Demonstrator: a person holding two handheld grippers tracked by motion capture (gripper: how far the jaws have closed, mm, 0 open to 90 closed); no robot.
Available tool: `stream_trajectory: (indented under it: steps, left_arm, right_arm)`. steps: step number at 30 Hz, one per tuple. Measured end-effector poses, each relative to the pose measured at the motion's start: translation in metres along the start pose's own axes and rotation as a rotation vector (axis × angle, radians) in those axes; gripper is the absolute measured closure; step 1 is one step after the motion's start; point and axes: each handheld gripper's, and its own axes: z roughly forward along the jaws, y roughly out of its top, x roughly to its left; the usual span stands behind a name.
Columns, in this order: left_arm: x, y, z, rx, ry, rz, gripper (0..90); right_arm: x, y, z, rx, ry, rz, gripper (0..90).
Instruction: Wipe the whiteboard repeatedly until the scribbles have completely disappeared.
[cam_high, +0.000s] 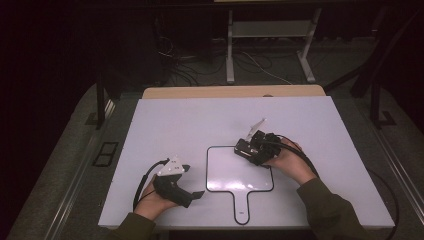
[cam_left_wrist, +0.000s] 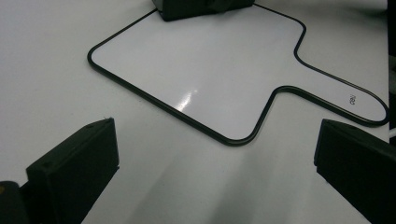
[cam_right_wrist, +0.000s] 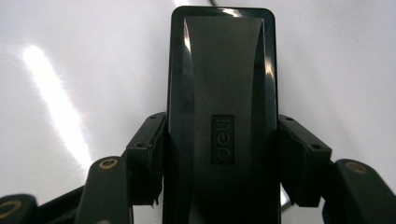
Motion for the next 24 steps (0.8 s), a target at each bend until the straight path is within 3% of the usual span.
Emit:
stream_trajectory:
  steps: [3, 4, 8, 11, 13, 18, 22, 24]
  left_arm:
    - [0.000, 0.000, 0.000, 0.000, 0.000, 0.000, 0.0]
    - [0.000, 0.000, 0.000, -0.001, 0.001, -0.003, 0.0]
    - [0.000, 0.000, 0.001, 0.001, 0.002, -0.001, 0.0]
    - [-0.001, 0.000, 0.001, 0.001, 0.000, 0.000, 0.0]
    - [0.000, 0.000, 0.001, 0.003, 0.000, 0.001, 0.0]
    - [0.000, 0.000, 0.001, 0.001, -0.001, 0.000, 0.0]
    - [0.000, 0.000, 0.000, 0.000, -0.001, 0.001, 0.0]
    - [0.000, -0.001, 0.000, 0.000, 0.000, -0.003, 0.0]
  right_arm:
    - [-0.010, -0.005, -0.001, 0.004, -0.025, 0.037, 38.7]
    - [-0.019, -0.011, -0.002, 0.012, -0.046, 0.072, 38.7]
    - [-0.024, -0.015, -0.003, 0.013, -0.047, 0.100, 38.7]
    - [-0.019, -0.012, -0.004, 0.018, -0.054, 0.075, 38.7]
    - [-0.008, -0.006, -0.002, 0.008, -0.014, 0.044, 38.6]
    - [0.005, 0.003, 0.001, -0.003, 0.016, -0.004, 38.7]
    - [-0.002, 0.001, 0.001, 0.010, -0.023, 0.019, 38.7]
    - [-0.014, -0.006, -0.002, 0.030, -0.071, 0.055, 38.7]
